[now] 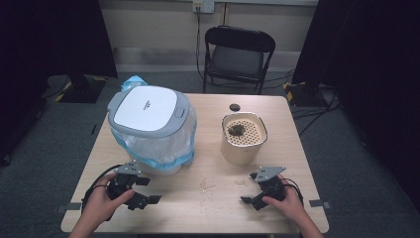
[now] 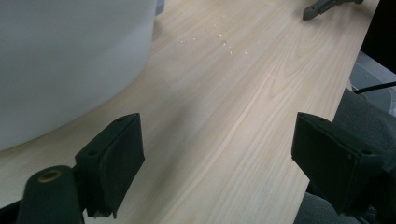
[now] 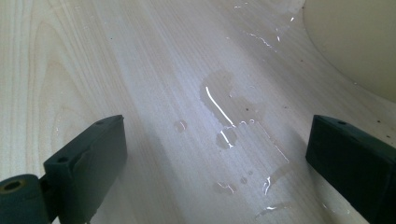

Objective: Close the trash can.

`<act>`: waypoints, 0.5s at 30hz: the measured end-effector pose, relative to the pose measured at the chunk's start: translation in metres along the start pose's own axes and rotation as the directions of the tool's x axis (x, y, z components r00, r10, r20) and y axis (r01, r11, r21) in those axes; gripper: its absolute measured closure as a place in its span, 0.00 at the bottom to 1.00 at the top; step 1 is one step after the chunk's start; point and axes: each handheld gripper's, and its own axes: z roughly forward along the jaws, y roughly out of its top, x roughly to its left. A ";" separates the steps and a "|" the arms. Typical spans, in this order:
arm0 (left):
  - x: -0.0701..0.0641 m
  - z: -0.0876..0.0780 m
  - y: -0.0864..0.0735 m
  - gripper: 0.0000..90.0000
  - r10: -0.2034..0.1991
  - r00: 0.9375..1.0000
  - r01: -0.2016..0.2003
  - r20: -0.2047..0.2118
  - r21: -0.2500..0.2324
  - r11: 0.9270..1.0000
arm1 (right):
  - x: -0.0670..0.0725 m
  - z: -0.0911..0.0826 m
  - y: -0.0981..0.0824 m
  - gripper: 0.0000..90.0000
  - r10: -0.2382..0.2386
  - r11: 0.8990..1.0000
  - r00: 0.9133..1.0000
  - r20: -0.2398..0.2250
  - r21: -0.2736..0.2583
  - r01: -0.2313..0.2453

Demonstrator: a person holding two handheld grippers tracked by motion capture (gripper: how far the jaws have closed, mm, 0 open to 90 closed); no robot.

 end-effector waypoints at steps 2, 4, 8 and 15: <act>-0.001 0.005 -0.002 0.18 0.011 1.000 -0.011 0.004 0.001 1.000 | 0.000 0.000 0.000 0.05 0.000 1.000 1.000 0.000 0.000 0.000; -0.001 0.008 -0.002 0.18 0.013 1.000 -0.013 0.008 -0.001 1.000 | 0.000 0.000 0.000 0.05 0.000 1.000 1.000 0.000 0.000 0.000; -0.003 0.017 -0.005 0.18 0.019 1.000 -0.019 0.017 0.004 1.000 | 0.000 0.000 0.000 0.05 0.000 1.000 1.000 0.000 0.000 0.000; -0.009 0.039 -0.009 0.18 0.047 0.998 -0.049 0.033 0.037 0.998 | 0.000 0.000 0.000 0.05 0.000 1.000 1.000 0.000 0.000 0.000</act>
